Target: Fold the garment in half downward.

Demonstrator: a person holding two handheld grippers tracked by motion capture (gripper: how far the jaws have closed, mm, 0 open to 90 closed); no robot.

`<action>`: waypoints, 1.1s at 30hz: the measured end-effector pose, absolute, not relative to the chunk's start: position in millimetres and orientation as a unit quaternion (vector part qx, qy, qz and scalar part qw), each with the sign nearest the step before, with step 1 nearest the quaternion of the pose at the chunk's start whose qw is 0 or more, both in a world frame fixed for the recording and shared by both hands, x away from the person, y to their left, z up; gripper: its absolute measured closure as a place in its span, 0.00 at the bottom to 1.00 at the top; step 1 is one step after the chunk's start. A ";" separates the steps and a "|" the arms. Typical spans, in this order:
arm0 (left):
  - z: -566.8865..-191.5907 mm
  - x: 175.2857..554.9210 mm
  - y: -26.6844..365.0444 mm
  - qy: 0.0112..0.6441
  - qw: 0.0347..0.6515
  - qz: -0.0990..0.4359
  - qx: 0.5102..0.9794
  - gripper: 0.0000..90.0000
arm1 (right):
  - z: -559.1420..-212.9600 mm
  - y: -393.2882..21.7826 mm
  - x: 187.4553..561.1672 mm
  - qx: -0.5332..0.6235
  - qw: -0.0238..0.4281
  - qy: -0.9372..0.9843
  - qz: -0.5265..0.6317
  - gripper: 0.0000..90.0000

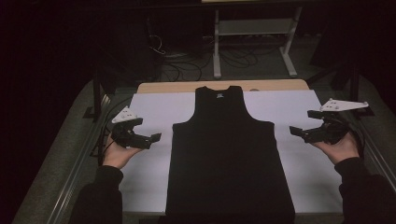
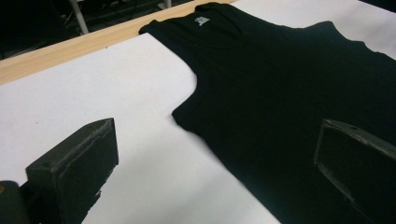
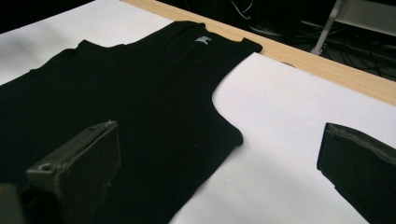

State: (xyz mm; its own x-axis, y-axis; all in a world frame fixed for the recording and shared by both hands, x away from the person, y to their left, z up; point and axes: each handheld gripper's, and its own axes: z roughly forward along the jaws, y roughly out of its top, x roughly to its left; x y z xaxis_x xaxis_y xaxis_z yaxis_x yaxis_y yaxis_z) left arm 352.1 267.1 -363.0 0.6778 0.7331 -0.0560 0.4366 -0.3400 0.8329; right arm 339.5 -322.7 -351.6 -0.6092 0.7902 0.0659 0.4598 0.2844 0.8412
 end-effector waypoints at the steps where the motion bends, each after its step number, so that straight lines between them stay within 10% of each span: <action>1: -362.7 353.3 266.5 0.366 0.444 0.166 0.801 0.00 | -350.8 -321.7 341.1 0.401 0.185 0.780 0.443 0.00; 33: -351.6 397.3 245.3 0.362 0.421 0.141 0.820 0.00 | -354.5 -304.5 387.4 0.400 0.153 0.802 0.417 0.00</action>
State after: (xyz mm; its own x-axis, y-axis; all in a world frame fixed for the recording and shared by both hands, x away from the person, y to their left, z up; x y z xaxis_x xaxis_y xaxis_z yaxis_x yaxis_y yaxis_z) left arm 397.3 245.3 -351.6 0.6989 0.7114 -0.0732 0.4746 -0.3848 0.7916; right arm 387.4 -304.5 -354.5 -0.6336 0.7687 0.0878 0.5134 0.3328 0.7909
